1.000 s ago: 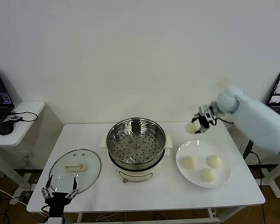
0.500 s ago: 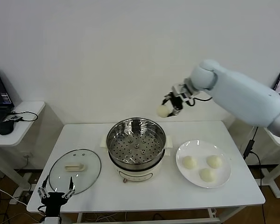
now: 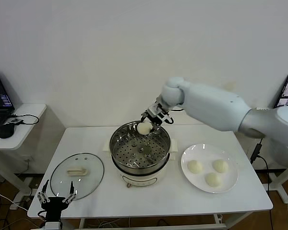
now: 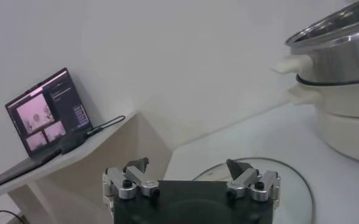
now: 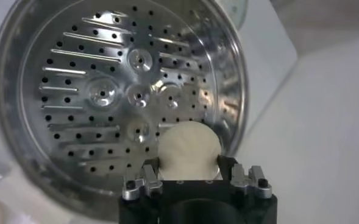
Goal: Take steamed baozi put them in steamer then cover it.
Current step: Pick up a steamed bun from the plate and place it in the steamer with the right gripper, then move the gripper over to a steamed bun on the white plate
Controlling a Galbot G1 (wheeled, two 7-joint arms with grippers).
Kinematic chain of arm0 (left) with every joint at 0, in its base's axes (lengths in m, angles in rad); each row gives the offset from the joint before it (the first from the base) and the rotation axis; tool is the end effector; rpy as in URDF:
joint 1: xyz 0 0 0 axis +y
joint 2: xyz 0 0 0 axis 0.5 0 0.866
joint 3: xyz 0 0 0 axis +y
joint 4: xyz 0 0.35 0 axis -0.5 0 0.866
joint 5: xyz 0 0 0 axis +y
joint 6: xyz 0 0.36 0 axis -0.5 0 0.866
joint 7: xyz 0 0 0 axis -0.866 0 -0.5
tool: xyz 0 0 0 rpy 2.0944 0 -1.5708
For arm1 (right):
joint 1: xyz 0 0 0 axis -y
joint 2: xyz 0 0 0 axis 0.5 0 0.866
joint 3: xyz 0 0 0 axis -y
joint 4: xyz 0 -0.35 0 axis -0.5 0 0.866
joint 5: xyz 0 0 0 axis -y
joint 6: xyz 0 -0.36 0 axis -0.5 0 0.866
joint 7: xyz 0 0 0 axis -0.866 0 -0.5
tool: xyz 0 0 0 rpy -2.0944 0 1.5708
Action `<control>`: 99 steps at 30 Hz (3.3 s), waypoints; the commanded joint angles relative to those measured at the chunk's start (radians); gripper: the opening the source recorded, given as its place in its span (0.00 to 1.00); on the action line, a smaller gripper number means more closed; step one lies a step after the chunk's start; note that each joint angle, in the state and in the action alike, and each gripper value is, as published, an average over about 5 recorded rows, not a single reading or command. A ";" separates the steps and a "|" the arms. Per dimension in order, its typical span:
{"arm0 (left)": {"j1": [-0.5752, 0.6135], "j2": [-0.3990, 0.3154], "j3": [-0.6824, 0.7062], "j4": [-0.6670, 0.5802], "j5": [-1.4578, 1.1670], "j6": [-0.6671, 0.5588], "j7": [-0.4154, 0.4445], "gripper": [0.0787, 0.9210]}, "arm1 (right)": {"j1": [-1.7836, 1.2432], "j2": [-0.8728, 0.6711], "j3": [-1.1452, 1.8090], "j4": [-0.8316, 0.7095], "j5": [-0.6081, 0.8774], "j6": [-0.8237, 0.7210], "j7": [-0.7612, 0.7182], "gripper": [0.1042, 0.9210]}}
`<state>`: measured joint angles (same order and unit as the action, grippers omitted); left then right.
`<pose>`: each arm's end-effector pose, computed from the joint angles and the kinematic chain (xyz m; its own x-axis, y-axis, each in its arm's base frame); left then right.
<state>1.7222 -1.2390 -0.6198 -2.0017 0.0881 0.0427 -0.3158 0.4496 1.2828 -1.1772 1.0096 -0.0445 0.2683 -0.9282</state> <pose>0.1426 0.0947 -0.3428 -0.9590 -0.2480 0.1369 -0.1607 0.8742 0.4581 0.6005 0.1359 -0.0841 -0.2561 -0.3694 0.8933 -0.4762 -0.7560 -0.4491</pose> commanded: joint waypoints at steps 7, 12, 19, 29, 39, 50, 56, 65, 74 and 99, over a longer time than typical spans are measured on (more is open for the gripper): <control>-0.002 0.000 -0.004 0.004 -0.001 -0.004 -0.001 0.88 | -0.055 0.141 -0.028 -0.198 -0.210 0.274 0.104 0.63; -0.004 0.000 -0.002 0.007 -0.001 -0.005 0.000 0.88 | -0.070 0.151 -0.023 -0.218 -0.236 0.292 0.107 0.63; -0.004 -0.004 -0.002 0.005 0.000 -0.005 -0.001 0.88 | -0.075 0.142 -0.016 -0.224 -0.242 0.301 0.112 0.70; 0.004 -0.010 -0.005 -0.013 0.000 -0.002 0.012 0.88 | 0.031 -0.015 -0.008 -0.003 0.056 0.032 0.019 0.88; 0.002 0.015 -0.022 -0.031 -0.028 0.002 0.033 0.88 | 0.188 -0.376 -0.036 0.383 0.279 -0.464 -0.054 0.88; -0.001 0.030 -0.032 -0.031 -0.048 0.001 0.056 0.88 | 0.106 -0.758 -0.050 0.612 0.211 -0.558 -0.062 0.88; -0.005 0.026 -0.027 -0.028 -0.039 0.002 0.065 0.88 | -0.052 -0.829 0.021 0.619 0.140 -0.564 -0.061 0.88; -0.005 0.023 -0.034 -0.017 -0.032 0.003 0.072 0.88 | -0.290 -0.790 0.172 0.521 0.022 -0.551 -0.050 0.88; -0.002 0.021 -0.050 -0.008 -0.026 0.004 0.081 0.88 | -0.435 -0.629 0.270 0.371 -0.027 -0.528 -0.031 0.88; -0.005 0.017 -0.058 0.012 -0.022 -0.001 0.084 0.88 | -0.494 -0.483 0.301 0.238 -0.103 -0.525 -0.025 0.82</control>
<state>1.7171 -1.2210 -0.6791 -1.9906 0.0652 0.0427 -0.2321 -0.0149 0.7728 -0.8934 1.2748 -0.1223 -0.2565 -0.9536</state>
